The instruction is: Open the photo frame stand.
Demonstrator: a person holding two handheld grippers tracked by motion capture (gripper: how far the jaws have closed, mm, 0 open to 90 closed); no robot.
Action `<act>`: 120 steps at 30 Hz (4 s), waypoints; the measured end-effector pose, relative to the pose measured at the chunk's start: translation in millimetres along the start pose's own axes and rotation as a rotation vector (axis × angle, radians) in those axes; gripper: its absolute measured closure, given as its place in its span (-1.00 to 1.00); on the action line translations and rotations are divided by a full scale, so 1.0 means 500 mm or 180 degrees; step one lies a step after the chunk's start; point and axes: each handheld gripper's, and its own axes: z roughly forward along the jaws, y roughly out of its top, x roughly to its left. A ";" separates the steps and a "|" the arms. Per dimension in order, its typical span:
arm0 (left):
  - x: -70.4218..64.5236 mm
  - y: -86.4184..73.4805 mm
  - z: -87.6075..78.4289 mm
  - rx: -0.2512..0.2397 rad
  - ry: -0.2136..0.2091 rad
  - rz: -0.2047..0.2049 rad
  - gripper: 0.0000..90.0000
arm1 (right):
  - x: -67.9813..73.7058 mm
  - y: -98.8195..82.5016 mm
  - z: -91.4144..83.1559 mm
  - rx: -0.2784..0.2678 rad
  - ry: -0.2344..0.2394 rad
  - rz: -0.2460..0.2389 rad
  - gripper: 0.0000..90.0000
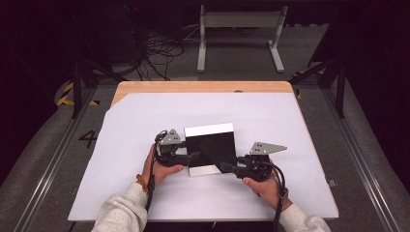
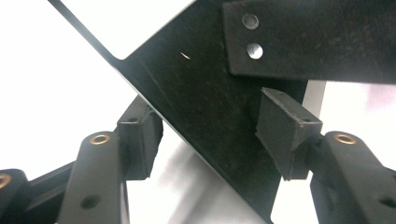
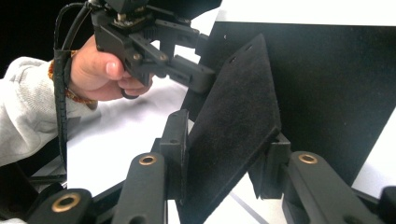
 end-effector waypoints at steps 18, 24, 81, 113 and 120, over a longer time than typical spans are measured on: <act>0.002 0.011 -0.025 -0.0116 0.0015 0.0087 0.21 | -0.001 -0.006 0.002 0.0102 -0.0017 -0.0043 0.43; -0.001 0.015 -0.030 -0.0166 0.0023 0.0132 0.25 | -0.003 -0.007 0.002 0.0189 0.0003 -0.0031 0.43; -0.037 -0.018 0.017 0.0384 -0.0153 0.0586 0.35 | 0.010 -0.003 -0.006 0.0519 -0.0446 -0.0449 0.58; -0.049 -0.017 0.055 0.0450 0.0323 0.0885 0.34 | 0.002 -0.003 -0.004 0.0478 -0.0626 -0.0400 0.64; -0.043 -0.017 0.054 0.0442 0.0394 0.0899 0.30 | 0.003 -0.004 0.000 0.0488 -0.0656 -0.0428 0.68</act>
